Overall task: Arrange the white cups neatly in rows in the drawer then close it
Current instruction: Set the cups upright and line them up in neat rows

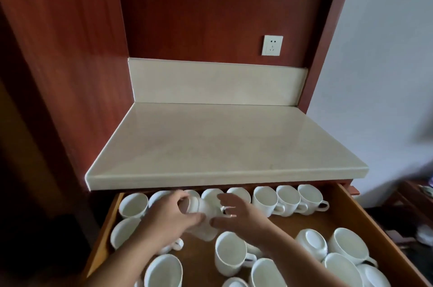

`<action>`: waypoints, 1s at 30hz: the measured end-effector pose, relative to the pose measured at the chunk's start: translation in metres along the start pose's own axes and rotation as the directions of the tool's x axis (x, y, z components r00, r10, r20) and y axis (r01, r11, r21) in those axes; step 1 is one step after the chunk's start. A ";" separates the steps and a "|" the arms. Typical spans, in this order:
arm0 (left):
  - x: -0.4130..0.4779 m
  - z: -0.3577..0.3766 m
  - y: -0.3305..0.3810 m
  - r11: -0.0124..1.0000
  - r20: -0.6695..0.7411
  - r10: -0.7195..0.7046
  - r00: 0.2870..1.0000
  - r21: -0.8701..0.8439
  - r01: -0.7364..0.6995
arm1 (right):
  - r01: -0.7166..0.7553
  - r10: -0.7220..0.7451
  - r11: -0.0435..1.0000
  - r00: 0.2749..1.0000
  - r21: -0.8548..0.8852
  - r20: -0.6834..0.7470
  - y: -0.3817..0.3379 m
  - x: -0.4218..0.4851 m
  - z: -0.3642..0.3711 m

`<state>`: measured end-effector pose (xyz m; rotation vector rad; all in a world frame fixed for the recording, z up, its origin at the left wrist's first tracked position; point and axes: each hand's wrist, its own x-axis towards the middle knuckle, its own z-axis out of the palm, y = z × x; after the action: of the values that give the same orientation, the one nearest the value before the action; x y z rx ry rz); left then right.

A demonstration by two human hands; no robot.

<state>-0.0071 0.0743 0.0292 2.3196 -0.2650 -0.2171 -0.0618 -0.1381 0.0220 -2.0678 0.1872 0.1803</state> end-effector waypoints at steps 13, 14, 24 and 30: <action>-0.002 -0.021 -0.030 0.735 0.206 -0.239 0.949 -0.601 0.315 | 0.161 -0.172 0.980 0.981 -0.115 -0.094 -0.037 0.018 0.034; 0.000 -0.022 -0.038 0.825 0.125 -0.227 0.966 -0.503 0.259 | 0.141 -0.168 0.967 0.979 -0.214 -0.115 -0.035 0.021 0.037; -0.001 -0.016 -0.081 0.930 0.174 0.083 0.981 0.341 -0.139 | 0.004 -0.027 0.869 0.999 -0.495 -0.039 -0.018 0.037 0.070; 0.007 -0.007 -0.090 0.857 0.259 0.166 0.951 0.439 -0.269 | 0.027 -0.023 0.799 1.000 -0.601 0.015 -0.011 0.044 0.082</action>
<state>0.0125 0.1384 -0.0314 2.7183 -0.7622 -0.3150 -0.0210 -0.0638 -0.0174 -2.7077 0.1025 0.2552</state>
